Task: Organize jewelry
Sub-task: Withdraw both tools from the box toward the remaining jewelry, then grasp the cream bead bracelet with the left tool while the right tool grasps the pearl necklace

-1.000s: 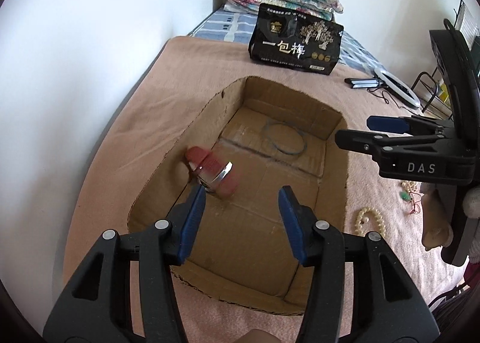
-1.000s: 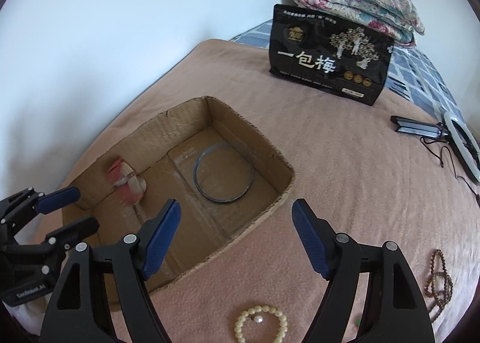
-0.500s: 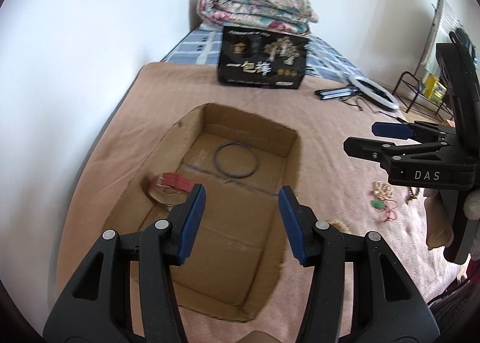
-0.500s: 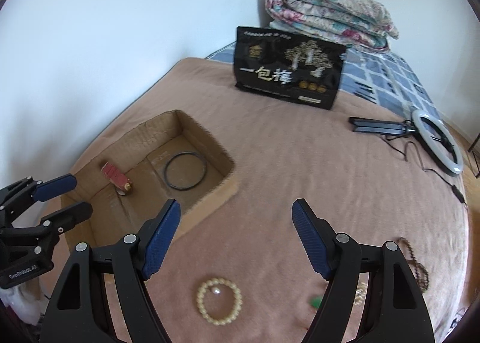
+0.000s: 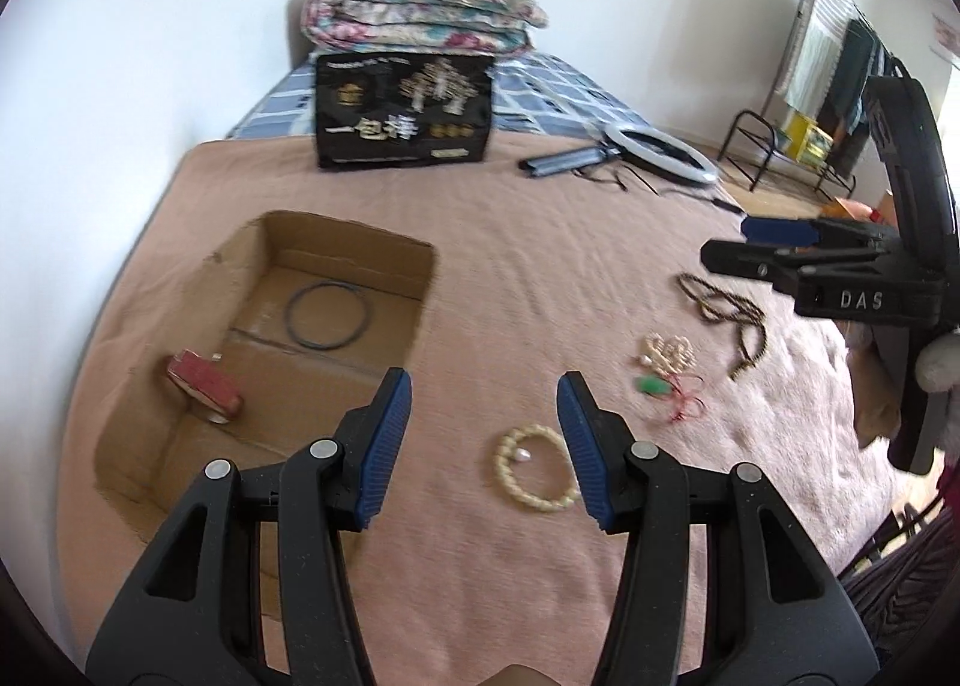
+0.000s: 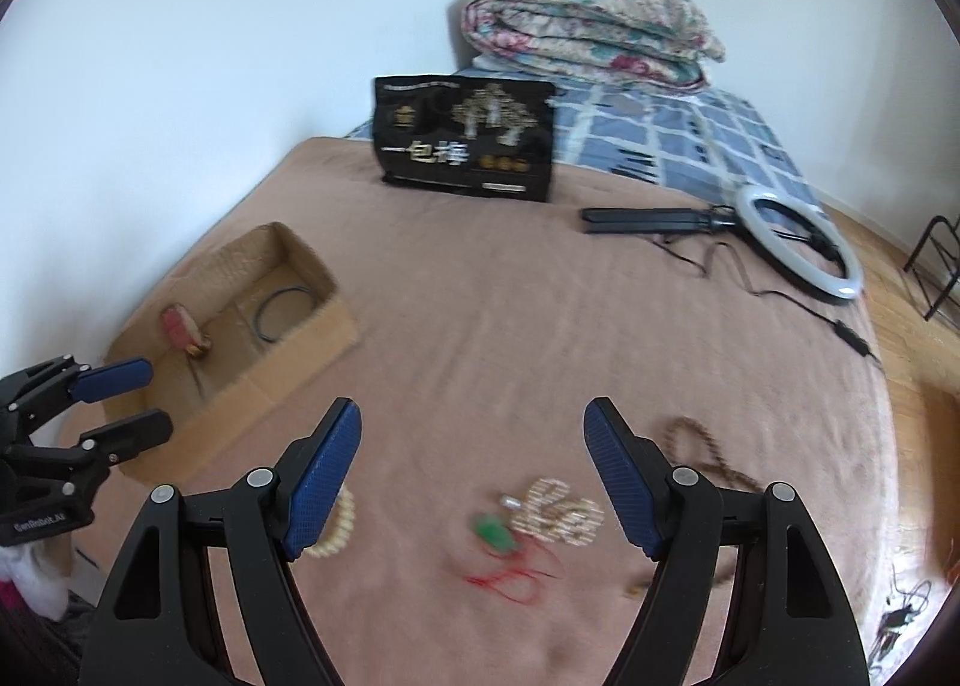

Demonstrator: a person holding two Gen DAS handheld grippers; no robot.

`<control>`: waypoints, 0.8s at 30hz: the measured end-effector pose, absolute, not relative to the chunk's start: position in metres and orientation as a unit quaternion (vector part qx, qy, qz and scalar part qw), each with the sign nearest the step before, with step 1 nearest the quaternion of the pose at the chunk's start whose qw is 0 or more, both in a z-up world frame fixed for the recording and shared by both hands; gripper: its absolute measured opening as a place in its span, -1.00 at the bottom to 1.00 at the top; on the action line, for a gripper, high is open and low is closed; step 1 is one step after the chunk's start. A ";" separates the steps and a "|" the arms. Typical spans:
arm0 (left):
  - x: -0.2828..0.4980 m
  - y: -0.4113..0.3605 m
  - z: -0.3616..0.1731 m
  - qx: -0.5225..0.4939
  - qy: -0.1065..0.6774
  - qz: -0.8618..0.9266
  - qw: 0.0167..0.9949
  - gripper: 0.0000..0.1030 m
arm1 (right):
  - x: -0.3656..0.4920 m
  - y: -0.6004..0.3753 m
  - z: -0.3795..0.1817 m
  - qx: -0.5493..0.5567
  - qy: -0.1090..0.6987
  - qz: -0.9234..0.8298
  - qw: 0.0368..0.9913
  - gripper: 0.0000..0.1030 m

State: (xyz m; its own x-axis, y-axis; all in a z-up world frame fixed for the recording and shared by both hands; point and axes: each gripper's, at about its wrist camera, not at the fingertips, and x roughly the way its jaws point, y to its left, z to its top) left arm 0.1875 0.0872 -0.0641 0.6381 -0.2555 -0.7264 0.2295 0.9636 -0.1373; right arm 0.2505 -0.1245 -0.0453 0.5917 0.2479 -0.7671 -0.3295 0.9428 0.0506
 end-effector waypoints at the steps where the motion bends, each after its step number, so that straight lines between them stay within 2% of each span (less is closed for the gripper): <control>1: 0.186 0.080 -0.068 -0.013 0.408 -0.139 0.902 0.01 | 0.247 -0.135 -0.047 -0.054 0.416 0.158 0.894 0.49; 5: 0.180 0.059 -0.082 0.000 0.426 -0.153 0.892 0.01 | 0.242 -0.162 -0.055 -0.059 0.416 0.144 0.896 0.49; 21: 0.177 0.035 -0.140 -0.003 0.493 -0.153 0.857 0.01 | 0.267 -0.189 -0.120 0.025 0.529 0.163 0.832 0.48; 24: 0.180 0.038 -0.148 -0.007 0.503 -0.149 0.851 0.01 | 0.275 -0.193 -0.133 0.045 0.547 0.156 0.821 0.35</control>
